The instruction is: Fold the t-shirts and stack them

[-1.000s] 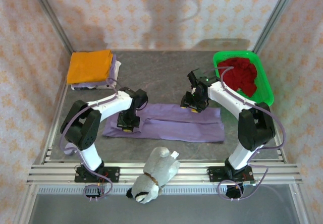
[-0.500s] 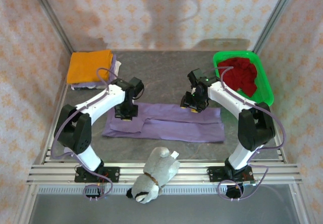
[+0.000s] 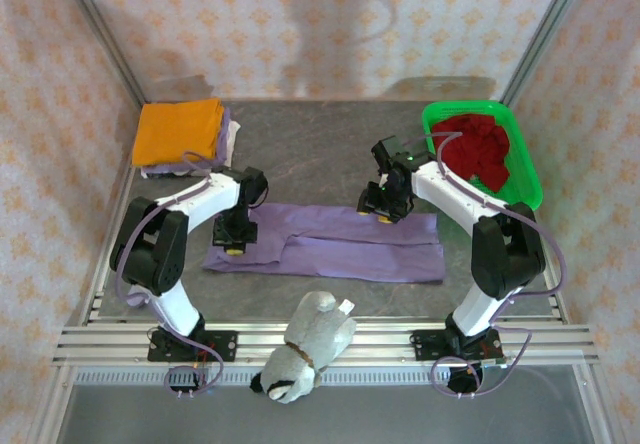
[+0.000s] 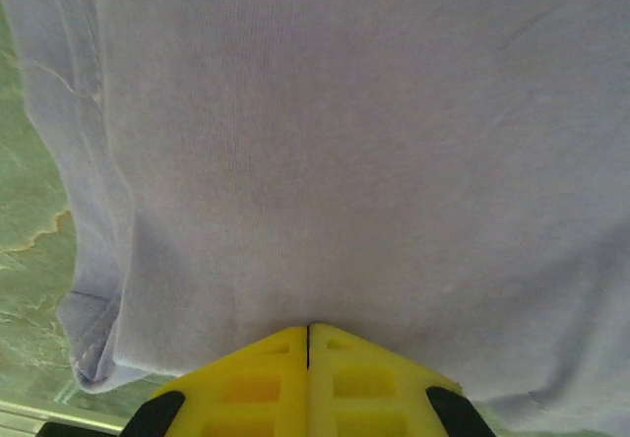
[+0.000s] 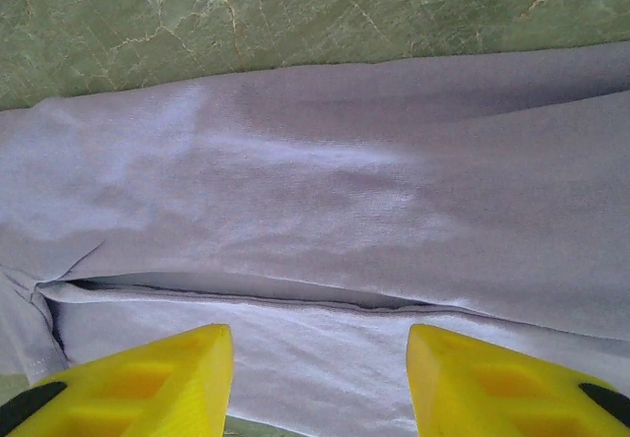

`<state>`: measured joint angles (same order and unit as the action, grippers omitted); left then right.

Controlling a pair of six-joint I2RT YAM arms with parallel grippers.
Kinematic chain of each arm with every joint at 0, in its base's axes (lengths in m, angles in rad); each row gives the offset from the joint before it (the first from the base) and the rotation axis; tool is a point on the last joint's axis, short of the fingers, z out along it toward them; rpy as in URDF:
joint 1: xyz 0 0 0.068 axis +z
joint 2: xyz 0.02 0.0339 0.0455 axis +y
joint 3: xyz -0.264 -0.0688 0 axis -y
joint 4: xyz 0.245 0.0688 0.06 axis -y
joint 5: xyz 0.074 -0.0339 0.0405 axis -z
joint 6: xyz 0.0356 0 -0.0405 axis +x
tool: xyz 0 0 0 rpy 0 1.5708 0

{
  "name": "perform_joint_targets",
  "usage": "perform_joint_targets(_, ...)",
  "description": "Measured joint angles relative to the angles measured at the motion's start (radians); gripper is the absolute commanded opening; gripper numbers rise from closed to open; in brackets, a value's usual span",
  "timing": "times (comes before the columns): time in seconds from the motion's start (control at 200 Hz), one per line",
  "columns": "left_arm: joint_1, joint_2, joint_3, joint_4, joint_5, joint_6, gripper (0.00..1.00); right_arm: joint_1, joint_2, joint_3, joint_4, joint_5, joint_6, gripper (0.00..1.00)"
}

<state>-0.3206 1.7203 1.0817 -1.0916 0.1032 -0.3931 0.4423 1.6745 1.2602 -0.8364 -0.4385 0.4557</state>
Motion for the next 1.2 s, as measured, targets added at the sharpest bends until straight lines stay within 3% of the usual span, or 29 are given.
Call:
perform_joint_targets(0.285, 0.000, 0.008, -0.053, 0.037, 0.023, -0.006, 0.00, 0.000, 0.014, 0.000, 0.000, -0.008, -0.003, 0.49)
perform_joint_targets(0.606, 0.014, -0.050, 0.117, 0.006, 0.013, -0.008, 0.00, 0.000, 0.053, -0.013, 0.019, -0.015, -0.004, 0.49)
perform_joint_targets(1.201, 0.023, 0.218, 0.188, 0.031, 0.054, 0.005, 0.00, -0.004, 0.148, -0.088, 0.101, -0.001, 0.016, 0.50)
